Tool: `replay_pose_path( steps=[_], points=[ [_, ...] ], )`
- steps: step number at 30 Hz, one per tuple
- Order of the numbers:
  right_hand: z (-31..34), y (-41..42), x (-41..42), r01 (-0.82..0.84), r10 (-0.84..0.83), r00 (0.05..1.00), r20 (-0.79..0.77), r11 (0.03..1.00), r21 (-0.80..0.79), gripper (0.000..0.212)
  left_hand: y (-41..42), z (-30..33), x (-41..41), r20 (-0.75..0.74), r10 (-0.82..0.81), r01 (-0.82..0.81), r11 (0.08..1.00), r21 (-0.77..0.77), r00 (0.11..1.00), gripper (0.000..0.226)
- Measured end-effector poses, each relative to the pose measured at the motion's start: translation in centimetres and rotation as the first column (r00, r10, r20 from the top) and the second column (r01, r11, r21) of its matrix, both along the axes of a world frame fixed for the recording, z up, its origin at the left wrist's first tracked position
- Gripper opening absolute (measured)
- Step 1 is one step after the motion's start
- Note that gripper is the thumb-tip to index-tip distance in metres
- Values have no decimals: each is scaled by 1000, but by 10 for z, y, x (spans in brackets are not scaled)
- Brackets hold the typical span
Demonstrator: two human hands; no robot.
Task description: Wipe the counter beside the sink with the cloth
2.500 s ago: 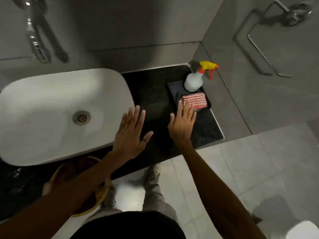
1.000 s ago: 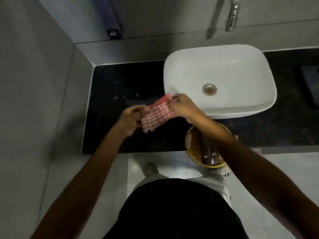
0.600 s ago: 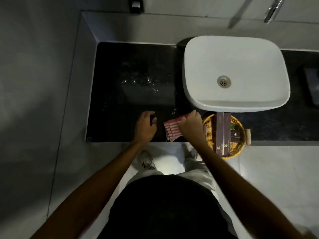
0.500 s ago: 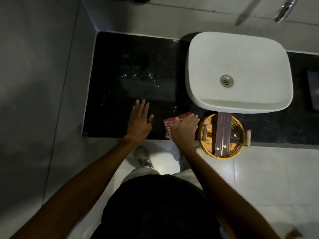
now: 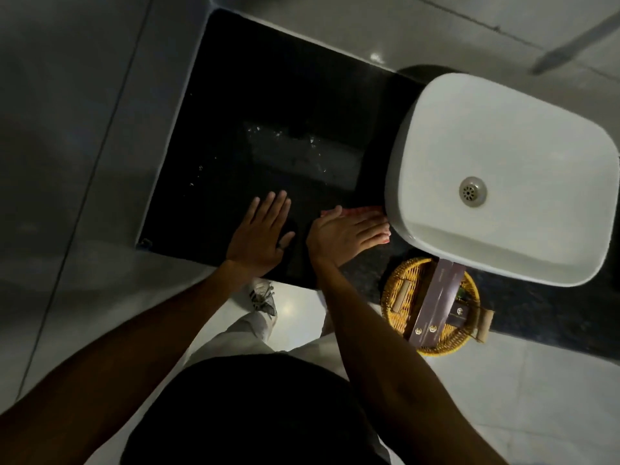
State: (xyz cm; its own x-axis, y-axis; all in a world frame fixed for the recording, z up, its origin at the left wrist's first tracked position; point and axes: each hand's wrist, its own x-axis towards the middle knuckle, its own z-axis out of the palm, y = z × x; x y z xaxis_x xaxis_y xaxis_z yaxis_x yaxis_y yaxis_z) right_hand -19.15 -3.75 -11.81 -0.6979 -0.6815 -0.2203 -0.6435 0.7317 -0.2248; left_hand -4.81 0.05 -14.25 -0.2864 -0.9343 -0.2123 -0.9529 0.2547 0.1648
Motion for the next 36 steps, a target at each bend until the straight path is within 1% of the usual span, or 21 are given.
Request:
replay_pose_path(
  steps=[2,4,8,10,12,14,15,17,19,21,24,25,27,30,31,32,33,35,36],
  points=[
    [1,-20,4,3,-3,1000,-4,1000,4,83,0,-2,0,12,-1,1,1000,-7,1000,71],
    [-1,-32,5,-35,35,998,-55,999,-3,82,0,-4,0,9,-3,4,999,-33,1000,71],
    [-11,-53,0,-251,244,960,-135,967,-35,81,2,-12,0,-4,-7,6,997,-83,1000,71],
    [-13,-70,0,-353,346,928,-137,935,-29,80,1,-15,0,-8,-12,11,995,-97,1000,71],
    [-15,-89,3,-468,463,876,-134,884,-8,82,2,-19,0,-13,-15,13,994,-110,1000,71],
    [-15,-108,7,-598,591,791,-156,801,2,83,2,-20,1,-28,-13,9,992,-125,1000,71],
    [-16,-117,9,-671,660,731,-171,742,-5,82,3,-20,1,-37,-9,4,992,-130,999,71],
    [-16,-131,14,-803,788,590,-176,596,-17,82,3,-19,0,-52,-1,-6,990,-142,999,70],
    [-15,-142,19,-890,877,450,-170,456,-8,80,3,-17,-1,-70,7,-18,988,-153,998,69],
    [-14,-149,28,-939,925,337,-179,344,9,79,3,-15,-1,-75,13,-25,987,-159,997,69],
    [-12,-154,50,-978,962,195,-190,205,32,79,2,-17,-1,-78,5,-17,988,-154,997,68],
    [-13,-154,55,-985,969,154,-192,165,40,79,3,-17,-1,-75,4,-16,988,-156,997,68],
    [-13,-155,62,-990,977,117,-178,128,52,79,3,-16,-1,-63,15,-26,985,-169,998,67],
    [-9,-156,60,-993,984,105,-146,112,38,81,5,-7,-1,-48,23,-31,982,-185,999,68],
    [-4,-155,56,-991,982,130,-135,131,4,81,7,-2,-1,-45,32,-40,982,-184,998,70],
    [1,-151,52,-981,973,190,-132,182,-71,80,7,3,0,-49,39,-48,983,-180,998,71],
    [3,-144,45,-951,950,283,-131,261,-165,77,8,6,0,-68,54,-65,983,-173,996,72],
    [3,-120,26,-815,840,534,-96,480,-325,73,2,12,4,-143,83,-109,976,-189,986,73],
    [0,-106,15,-740,774,632,-39,589,-325,73,-7,15,6,-193,86,-126,971,-203,977,72]
  ],
)
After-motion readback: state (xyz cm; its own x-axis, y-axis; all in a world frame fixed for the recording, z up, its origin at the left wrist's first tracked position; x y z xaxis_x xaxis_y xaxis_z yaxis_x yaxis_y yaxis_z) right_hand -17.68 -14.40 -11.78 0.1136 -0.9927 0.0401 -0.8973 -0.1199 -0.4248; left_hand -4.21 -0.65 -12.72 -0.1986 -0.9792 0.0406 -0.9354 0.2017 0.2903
